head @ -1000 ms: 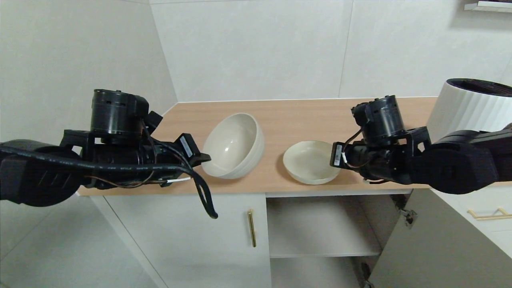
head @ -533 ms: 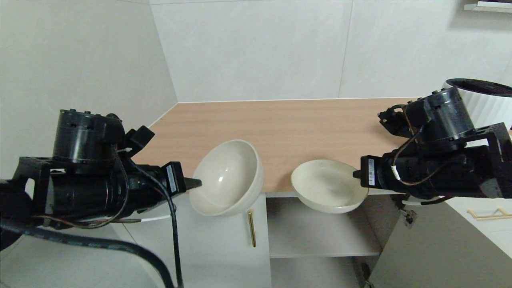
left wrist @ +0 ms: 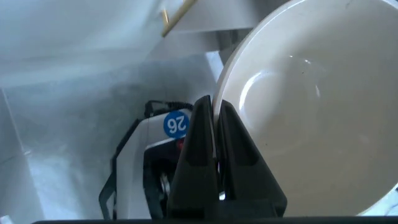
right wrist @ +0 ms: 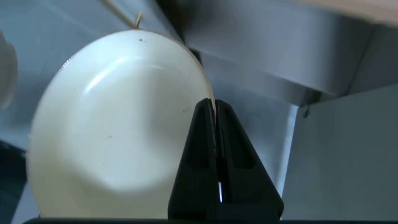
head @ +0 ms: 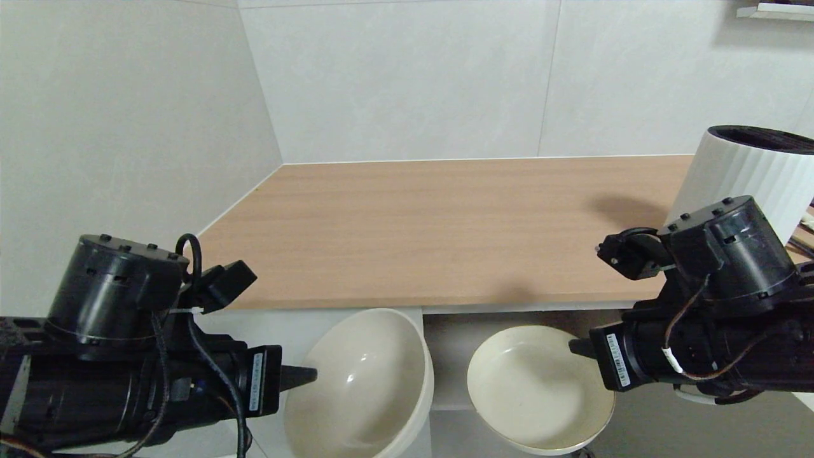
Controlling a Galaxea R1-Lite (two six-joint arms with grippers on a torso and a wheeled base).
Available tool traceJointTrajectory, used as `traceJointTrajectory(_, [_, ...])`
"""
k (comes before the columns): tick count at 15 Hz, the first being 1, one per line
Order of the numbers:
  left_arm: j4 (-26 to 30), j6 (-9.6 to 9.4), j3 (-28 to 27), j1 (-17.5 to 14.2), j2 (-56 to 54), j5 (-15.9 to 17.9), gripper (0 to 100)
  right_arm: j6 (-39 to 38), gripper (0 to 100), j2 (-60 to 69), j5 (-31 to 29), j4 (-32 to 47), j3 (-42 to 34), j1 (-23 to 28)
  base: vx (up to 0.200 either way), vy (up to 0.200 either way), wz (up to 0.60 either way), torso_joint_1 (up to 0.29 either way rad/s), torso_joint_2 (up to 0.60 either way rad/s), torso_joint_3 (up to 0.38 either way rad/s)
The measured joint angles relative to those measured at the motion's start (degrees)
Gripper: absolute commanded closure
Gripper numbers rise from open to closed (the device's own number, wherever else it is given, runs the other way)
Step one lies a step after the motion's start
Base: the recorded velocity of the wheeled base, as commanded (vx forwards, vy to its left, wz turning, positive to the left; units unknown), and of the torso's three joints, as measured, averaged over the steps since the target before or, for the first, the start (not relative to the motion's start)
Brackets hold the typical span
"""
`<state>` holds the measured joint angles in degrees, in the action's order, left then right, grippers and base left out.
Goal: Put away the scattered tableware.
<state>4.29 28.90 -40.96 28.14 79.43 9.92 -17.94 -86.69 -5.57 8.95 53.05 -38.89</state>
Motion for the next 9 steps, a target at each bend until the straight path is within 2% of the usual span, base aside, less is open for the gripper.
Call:
traceJointTrajectory(2, [0.0, -0.37, 1.2, 2.4, -0.2, -0.9, 100, 0.1, 100, -0.4, 0.0, 0.0, -0.3, -0.4, 0.000, 0.000, 0.00, 0.000, 0.00, 0.000])
traceJointTrajectory(4, [-0.1, -2.77, 2.6, 4.4, -0.2, -2.6, 100, 0.1, 100, -0.9, 0.0, 0.0, -0.5, -0.6, 0.000, 0.000, 0.00, 0.000, 0.00, 0.000])
traceJointTrajectory(9, [-0.4, -2.91, 3.1, 5.2, 0.1, -3.4, 100, 0.2, 100, -2.0, 0.0, 0.0, -0.6, -0.9, 0.000, 0.000, 0.00, 0.000, 0.00, 0.000])
